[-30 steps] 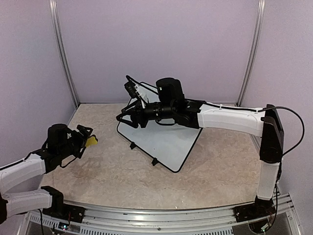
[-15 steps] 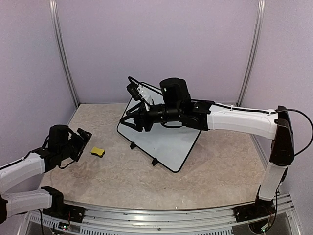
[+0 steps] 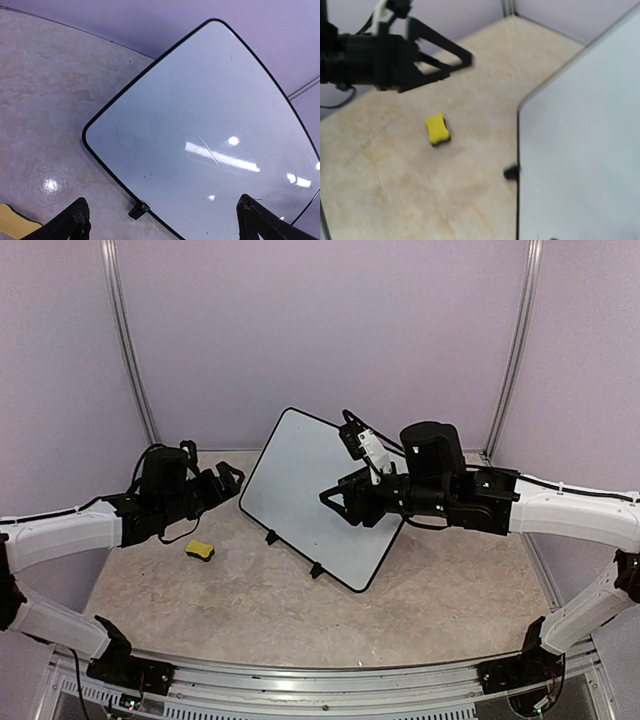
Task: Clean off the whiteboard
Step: Turn over the whiteboard at the center of the board.
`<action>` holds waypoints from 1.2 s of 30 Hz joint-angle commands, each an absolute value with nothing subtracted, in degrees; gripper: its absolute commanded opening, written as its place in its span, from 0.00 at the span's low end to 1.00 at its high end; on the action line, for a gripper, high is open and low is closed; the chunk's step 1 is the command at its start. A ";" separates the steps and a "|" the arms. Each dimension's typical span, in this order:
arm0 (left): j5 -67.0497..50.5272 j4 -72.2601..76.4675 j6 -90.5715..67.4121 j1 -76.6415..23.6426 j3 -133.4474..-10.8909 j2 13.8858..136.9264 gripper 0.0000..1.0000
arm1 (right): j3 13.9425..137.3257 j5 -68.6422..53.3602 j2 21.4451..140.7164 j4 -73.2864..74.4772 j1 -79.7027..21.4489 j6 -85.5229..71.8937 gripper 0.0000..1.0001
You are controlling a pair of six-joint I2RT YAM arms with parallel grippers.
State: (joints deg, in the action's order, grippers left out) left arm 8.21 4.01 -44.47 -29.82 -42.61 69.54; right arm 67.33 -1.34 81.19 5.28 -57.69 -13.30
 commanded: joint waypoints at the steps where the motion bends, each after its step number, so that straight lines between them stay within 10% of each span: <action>1: 18.18 3.31 -31.90 -38.00 -46.56 81.09 0.97 | 66.41 3.17 74.49 8.17 -58.27 -16.27 0.54; 18: 26.96 4.56 -22.69 -46.36 -52.13 100.06 0.63 | 69.83 8.99 68.03 19.42 -58.18 -13.68 0.56; 36: 18.76 7.33 -18.36 -42.32 -54.23 106.40 0.52 | 71.83 11.02 65.71 20.55 -57.76 -11.74 0.59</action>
State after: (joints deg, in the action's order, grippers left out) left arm 21.89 4.95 -20.23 -44.03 -54.00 106.06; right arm 70.35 10.35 66.83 20.03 -57.74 -12.64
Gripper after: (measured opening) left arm 0.540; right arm 0.590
